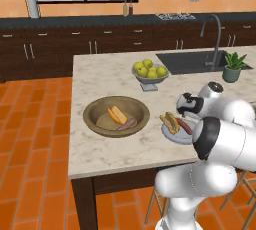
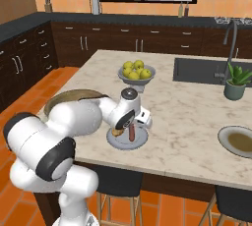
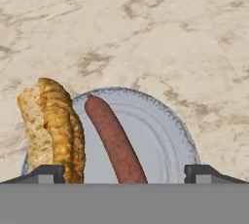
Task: Place one bun and one sausage from the bowl on each plate.
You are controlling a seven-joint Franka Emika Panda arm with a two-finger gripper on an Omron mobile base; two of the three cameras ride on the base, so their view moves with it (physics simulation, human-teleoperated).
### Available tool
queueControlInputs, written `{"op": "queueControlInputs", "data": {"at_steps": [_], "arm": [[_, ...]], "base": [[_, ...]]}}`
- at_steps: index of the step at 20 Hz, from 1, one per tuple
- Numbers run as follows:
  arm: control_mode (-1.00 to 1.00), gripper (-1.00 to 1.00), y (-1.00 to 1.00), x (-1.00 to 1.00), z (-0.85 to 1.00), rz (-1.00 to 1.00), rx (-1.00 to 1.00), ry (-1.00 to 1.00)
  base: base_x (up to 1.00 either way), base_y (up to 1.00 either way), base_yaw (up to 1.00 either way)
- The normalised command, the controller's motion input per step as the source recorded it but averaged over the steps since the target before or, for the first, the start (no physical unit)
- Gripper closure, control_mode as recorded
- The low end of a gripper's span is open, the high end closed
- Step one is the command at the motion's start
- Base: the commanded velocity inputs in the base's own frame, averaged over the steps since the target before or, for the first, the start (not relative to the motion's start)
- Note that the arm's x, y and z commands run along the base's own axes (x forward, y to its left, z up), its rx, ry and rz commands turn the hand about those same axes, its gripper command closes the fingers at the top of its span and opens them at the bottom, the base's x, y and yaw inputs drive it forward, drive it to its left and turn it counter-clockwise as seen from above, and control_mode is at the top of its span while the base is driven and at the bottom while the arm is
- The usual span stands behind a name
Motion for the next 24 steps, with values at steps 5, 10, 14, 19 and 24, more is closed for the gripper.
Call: {"op": "queueControlInputs", "data": {"at_steps": [5,10,14,19,24], "arm": [[-1.00,-1.00,0.35,-0.49,0.85,0.02,-0.01,0.00],[-1.00,-1.00,1.00,-0.13,0.31,0.21,-0.01,0.03],[-1.00,-1.00,1.00,0.36,0.11,0.31,0.01,0.06],[-1.00,-1.00,1.00,0.39,0.12,0.14,0.00,0.11],[-1.00,-1.00,0.81,0.35,0.03,0.04,0.00,0.20]], "base": [[0.00,0.00,0.00],[0.00,0.00,0.00],[0.00,0.00,0.00],[0.00,0.00,0.00],[0.00,0.00,0.00]]}}
